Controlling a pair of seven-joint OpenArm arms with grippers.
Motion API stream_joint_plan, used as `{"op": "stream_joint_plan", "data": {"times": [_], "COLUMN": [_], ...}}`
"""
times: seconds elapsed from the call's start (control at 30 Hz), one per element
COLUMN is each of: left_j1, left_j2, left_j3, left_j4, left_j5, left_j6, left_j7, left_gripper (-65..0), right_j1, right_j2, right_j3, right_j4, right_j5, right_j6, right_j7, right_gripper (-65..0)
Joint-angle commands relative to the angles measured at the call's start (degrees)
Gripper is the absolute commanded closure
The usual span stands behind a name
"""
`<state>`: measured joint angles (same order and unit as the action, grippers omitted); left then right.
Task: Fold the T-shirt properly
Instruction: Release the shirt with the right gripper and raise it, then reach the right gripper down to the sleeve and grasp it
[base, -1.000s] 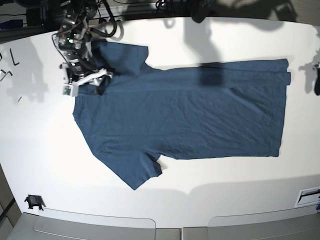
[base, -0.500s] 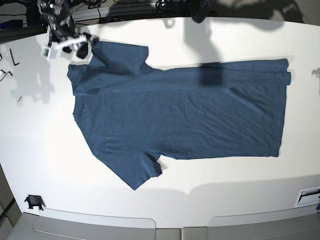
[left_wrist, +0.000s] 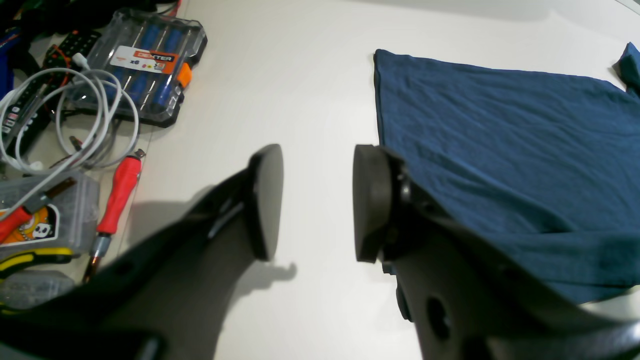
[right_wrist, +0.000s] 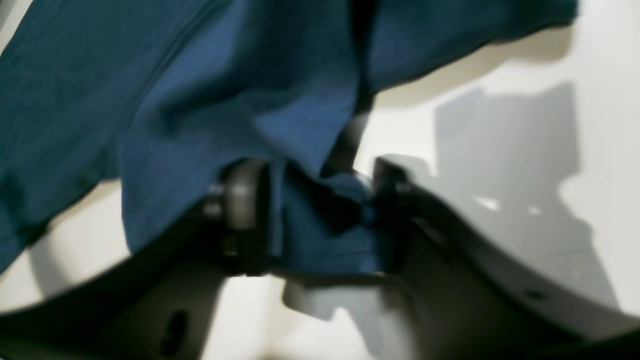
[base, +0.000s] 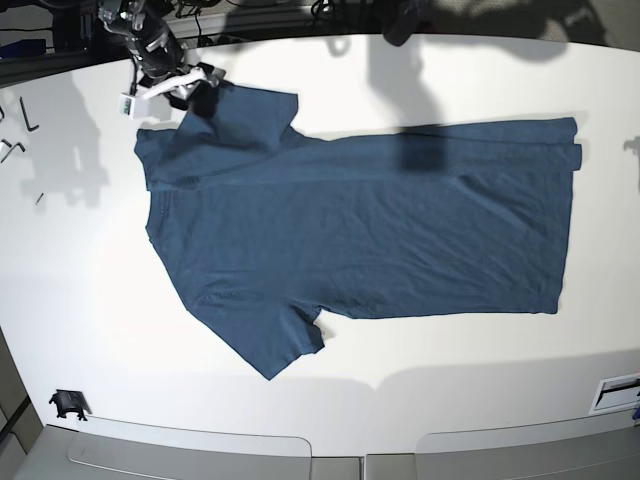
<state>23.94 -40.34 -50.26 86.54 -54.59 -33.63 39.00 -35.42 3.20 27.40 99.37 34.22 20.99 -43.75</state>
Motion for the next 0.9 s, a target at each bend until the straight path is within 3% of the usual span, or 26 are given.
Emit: {"op": "stream_joint_plan", "data": {"times": [0.0, 0.13, 0.23, 0.37, 0.5, 0.63, 0.8, 0.87], "left_j1": [-0.13, -0.13, -0.13, -0.15, -0.13, -0.15, -0.13, -0.13], "left_j2": [-1.57, -1.57, -1.60, -1.60, -1.60, -1.57, -1.60, -1.60], "left_j3": [-0.70, -0.70, -0.70, -0.70, -0.70, -0.70, -0.70, -0.70], "left_j4": [0.98, 0.98, 0.98, 0.98, 0.98, 0.98, 0.98, 0.98], "left_j5": [-1.16, -0.98, -0.98, -0.98, -0.98, -0.98, -0.96, -0.96], "left_j6": [-0.22, -0.22, -0.22, -0.22, -0.22, -0.20, -0.22, -0.22], "left_j7": [-1.31, -1.31, -1.31, -1.33, -1.33, -1.33, -1.33, -1.31], "left_gripper": [-20.9, -20.9, -20.9, -20.9, -20.9, -20.9, -20.9, -20.9], "right_j1": [-0.66, -0.63, -0.59, 0.79, 6.01, 12.59, 19.34, 21.20], "right_j2": [0.13, 0.13, 0.13, 0.11, 0.13, 0.13, 0.13, 0.13], "right_j3": [-0.22, -0.20, -0.22, -0.24, -1.55, -6.12, -15.28, -18.32], "right_j4": [0.15, 0.31, 0.87, 2.56, 2.67, 2.47, 1.18, 0.24], "right_j5": [0.66, 4.13, 7.13, 12.26, 12.15, 5.84, -7.39, -12.55], "right_j6": [-0.33, -0.33, -0.15, 4.66, 5.70, 5.68, 5.44, 3.65], "right_j7": [-1.88, -2.99, -2.97, -2.82, -2.56, -0.57, 5.03, 7.15], "right_gripper": [-18.2, 0.0, 0.0, 0.0, 0.0, 0.0, 0.0, 0.0]}}
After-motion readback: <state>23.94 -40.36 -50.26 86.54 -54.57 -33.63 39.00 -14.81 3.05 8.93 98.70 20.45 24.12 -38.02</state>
